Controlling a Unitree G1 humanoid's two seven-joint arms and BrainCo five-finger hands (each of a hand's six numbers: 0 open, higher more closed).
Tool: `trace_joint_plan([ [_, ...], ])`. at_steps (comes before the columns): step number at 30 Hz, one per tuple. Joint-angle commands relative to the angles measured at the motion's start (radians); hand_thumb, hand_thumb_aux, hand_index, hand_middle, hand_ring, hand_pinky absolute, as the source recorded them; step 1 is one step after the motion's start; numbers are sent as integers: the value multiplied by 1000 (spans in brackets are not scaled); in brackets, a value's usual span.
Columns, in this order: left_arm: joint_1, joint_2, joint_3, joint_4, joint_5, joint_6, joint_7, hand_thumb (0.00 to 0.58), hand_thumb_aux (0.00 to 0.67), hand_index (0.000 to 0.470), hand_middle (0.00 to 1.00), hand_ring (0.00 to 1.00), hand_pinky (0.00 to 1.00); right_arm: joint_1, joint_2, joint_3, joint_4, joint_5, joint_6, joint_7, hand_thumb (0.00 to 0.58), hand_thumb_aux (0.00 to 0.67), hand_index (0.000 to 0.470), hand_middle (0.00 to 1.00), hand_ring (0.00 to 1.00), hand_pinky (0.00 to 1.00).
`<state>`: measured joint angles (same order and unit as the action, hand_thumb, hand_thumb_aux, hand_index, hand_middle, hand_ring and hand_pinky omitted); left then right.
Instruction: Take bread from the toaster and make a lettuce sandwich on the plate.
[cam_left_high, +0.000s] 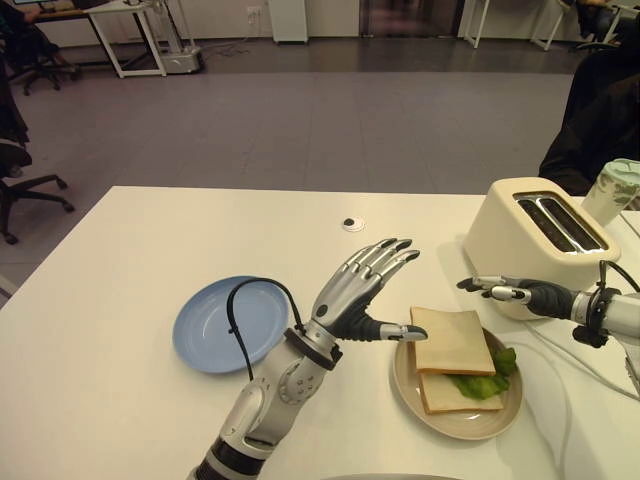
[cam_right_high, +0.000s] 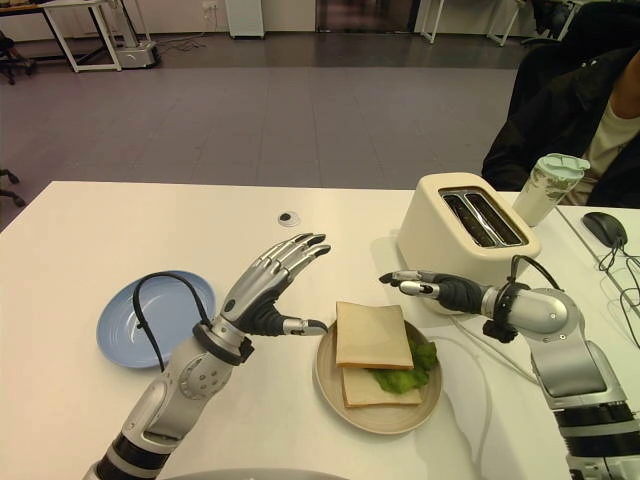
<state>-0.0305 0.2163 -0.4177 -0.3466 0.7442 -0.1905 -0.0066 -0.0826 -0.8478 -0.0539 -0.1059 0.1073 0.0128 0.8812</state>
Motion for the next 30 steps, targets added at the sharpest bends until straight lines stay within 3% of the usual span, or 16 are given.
trace_joint_plan([
  [1, 57, 7, 38, 1, -305, 17, -154, 0, 0, 0, 0, 0, 0, 38, 108, -103, -61, 272, 51, 40, 0, 0, 0, 0, 0, 0],
  [2, 72, 22, 38, -4, -401, 21, -216, 288, 194, 136, 12, 12, 12, 63, 122, -132, -86, 365, 88, 70, 0, 0, 0, 188, 188, 188],
  [3, 87, 41, 36, -11, -487, 27, -279, 506, 431, 302, 510, 510, 510, 87, 123, -160, -106, 448, 126, 105, 466, 373, 262, 722, 722, 722],
  [4, 103, 69, 26, -22, -570, 27, -350, 567, 570, 400, 659, 659, 659, 123, 106, -184, -126, 520, 162, 161, 580, 670, 470, 992, 992, 992],
  [5, 119, 98, 15, -39, -651, 32, -421, 580, 670, 470, 851, 851, 851, 172, 76, -203, -147, 572, 187, 235, 580, 670, 470, 1000, 1000, 1000],
  [7, 140, 149, -1, -71, -765, 46, -536, 580, 670, 470, 1000, 1000, 1000, 252, 6, -222, -157, 608, 224, 369, 580, 670, 470, 1000, 1000, 1000],
  [11, 149, 250, -36, -116, -838, 93, -691, 580, 670, 470, 1000, 1000, 1000, 343, -129, -184, -72, 456, 135, 561, 580, 670, 470, 1000, 1000, 1000],
  [16, 137, 345, -81, -137, -760, 137, -787, 580, 670, 470, 1000, 1000, 1000, 426, -255, -99, -46, 291, -28, 694, 580, 670, 470, 1000, 1000, 1000],
  [20, 95, 370, -153, -73, -541, 116, -776, 580, 670, 470, 1000, 1000, 1000, 488, -325, 64, -91, 115, -182, 675, 580, 670, 470, 988, 988, 988],
  [24, 82, 366, -184, -39, -448, 102, -774, 580, 670, 470, 1000, 1000, 1000, 514, -387, 132, -142, 110, -224, 681, 580, 670, 470, 984, 984, 984],
  [26, 82, 363, -189, -25, -418, 96, -768, 580, 670, 470, 1000, 1000, 1000, 487, -413, 167, -134, 69, -249, 666, 580, 670, 470, 984, 984, 984],
  [30, 66, 343, -218, 25, -330, 88, -748, 580, 670, 470, 1000, 1000, 1000, 326, -275, 261, -117, -125, -305, 455, 580, 670, 470, 996, 996, 996],
])
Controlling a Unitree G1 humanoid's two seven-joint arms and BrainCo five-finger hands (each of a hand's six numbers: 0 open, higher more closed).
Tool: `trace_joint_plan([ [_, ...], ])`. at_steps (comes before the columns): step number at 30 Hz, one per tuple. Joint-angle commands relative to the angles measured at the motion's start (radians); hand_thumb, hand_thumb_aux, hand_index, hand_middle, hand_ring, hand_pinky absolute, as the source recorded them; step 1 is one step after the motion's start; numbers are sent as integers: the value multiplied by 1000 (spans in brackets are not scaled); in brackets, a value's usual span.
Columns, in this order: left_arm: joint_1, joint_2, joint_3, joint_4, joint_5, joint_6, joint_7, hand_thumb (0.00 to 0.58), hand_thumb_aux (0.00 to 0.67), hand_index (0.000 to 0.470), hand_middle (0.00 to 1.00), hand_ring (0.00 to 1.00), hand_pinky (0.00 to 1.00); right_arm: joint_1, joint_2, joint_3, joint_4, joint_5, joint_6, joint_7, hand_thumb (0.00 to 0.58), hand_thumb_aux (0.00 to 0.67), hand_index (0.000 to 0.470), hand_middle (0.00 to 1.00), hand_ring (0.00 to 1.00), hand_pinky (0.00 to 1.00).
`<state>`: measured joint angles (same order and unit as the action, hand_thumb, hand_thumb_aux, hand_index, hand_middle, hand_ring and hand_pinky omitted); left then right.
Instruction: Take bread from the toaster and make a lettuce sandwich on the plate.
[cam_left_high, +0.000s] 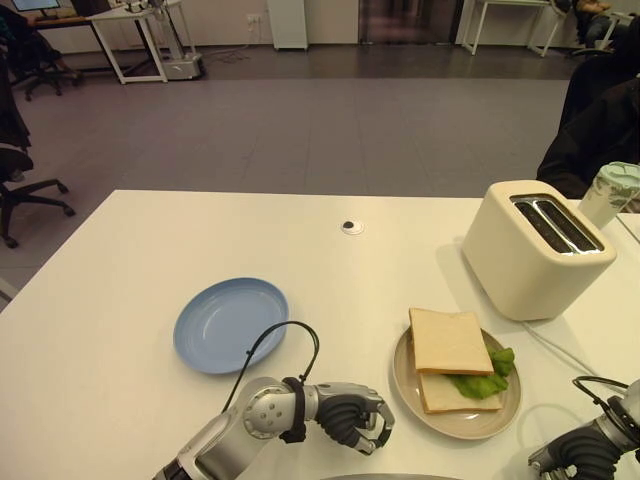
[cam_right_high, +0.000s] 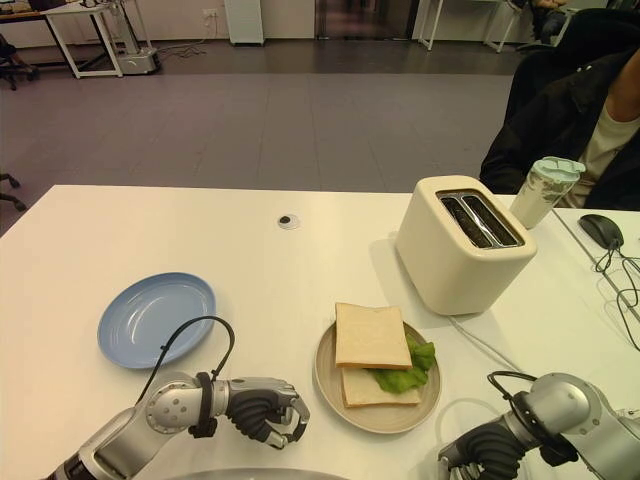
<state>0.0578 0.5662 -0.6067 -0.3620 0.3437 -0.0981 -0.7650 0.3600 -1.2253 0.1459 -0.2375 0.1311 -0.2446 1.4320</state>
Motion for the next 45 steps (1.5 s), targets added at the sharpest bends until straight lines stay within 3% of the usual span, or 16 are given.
trace_joint_plan([
  [1, -28, -13, -41, 56, 95, -7, 14, 580, 670, 470, 1000, 1000, 1000, -158, 148, 82, 30, -213, -55, -155, 580, 670, 470, 996, 996, 996],
  [12, -378, -311, -38, 573, 334, 37, 383, 580, 670, 470, 1000, 1000, 1000, -698, 569, 264, 495, -889, -128, -1002, 580, 670, 470, 973, 973, 973],
  [14, -428, -337, -8, 642, 343, 50, 461, 580, 670, 470, 1000, 1000, 1000, -770, 627, 275, 592, -926, -146, -1142, 580, 670, 470, 835, 835, 835],
  [20, -522, -365, 39, 810, 341, 21, 621, 580, 670, 470, 1000, 1000, 1000, -847, 721, 283, 764, -941, -185, -1413, 580, 670, 470, 702, 702, 702],
  [21, -526, -364, 52, 807, 337, 8, 649, 580, 670, 470, 1000, 1000, 1000, -837, 724, 270, 751, -928, -191, -1446, 501, 423, 297, 624, 624, 624],
  [22, -525, -360, 68, 790, 331, -5, 673, 580, 670, 470, 1000, 1000, 1000, -821, 726, 252, 730, -914, -194, -1478, 0, 0, 0, 498, 498, 498],
  [23, -515, -353, 87, 752, 324, -17, 696, 570, 583, 409, 1000, 1000, 1000, -800, 726, 232, 698, -899, -193, -1508, 0, 0, 0, 365, 365, 365],
  [24, -498, -347, 109, 701, 313, -30, 713, 432, 331, 232, 1000, 1000, 1000, -771, 725, 208, 662, -877, -194, -1531, 0, 0, 0, 337, 337, 337],
  [25, -470, -344, 136, 636, 288, -47, 722, 0, 0, 0, 1000, 1000, 1000, -736, 725, 182, 620, -844, -199, -1545, 0, 0, 0, 341, 341, 341],
  [27, -391, -352, 203, 496, 188, -75, 721, 0, 0, 0, 1000, 1000, 1000, -650, 750, 115, 535, -705, -206, -1531, 0, 0, 0, 337, 337, 337],
  [28, -331, -369, 252, 408, 88, -79, 707, 0, 0, 0, 863, 863, 863, -589, 786, 74, 477, -566, -198, -1497, 0, 0, 0, 341, 341, 341],
  [29, -279, -382, 291, 336, 3, -76, 692, 0, 0, 0, 592, 592, 592, -537, 819, 39, 422, -456, -181, -1476, 0, 0, 0, 333, 333, 333],
  [30, -221, -393, 334, 263, -90, -72, 678, 0, 0, 0, 196, 196, 196, -482, 853, 7, 359, -338, -148, -1450, 0, 0, 0, 86, 86, 86],
  [31, -167, -398, 367, 203, -155, -64, 670, 0, 0, 0, 0, 0, 0, -435, 882, -16, 304, -233, -121, -1424, 0, 0, 0, 0, 0, 0],
  [38, 190, -409, 507, -31, -374, -56, 660, 0, 0, 0, 0, 0, 0, -164, 998, -129, 61, 245, 66, -1317, 0, 0, 0, 0, 0, 0],
  [45, 348, -456, 553, -137, -459, -55, 677, 0, 0, 0, 0, 0, 0, -48, 1041, -214, -64, 290, 108, -1315, 0, 0, 0, 0, 0, 0],
])
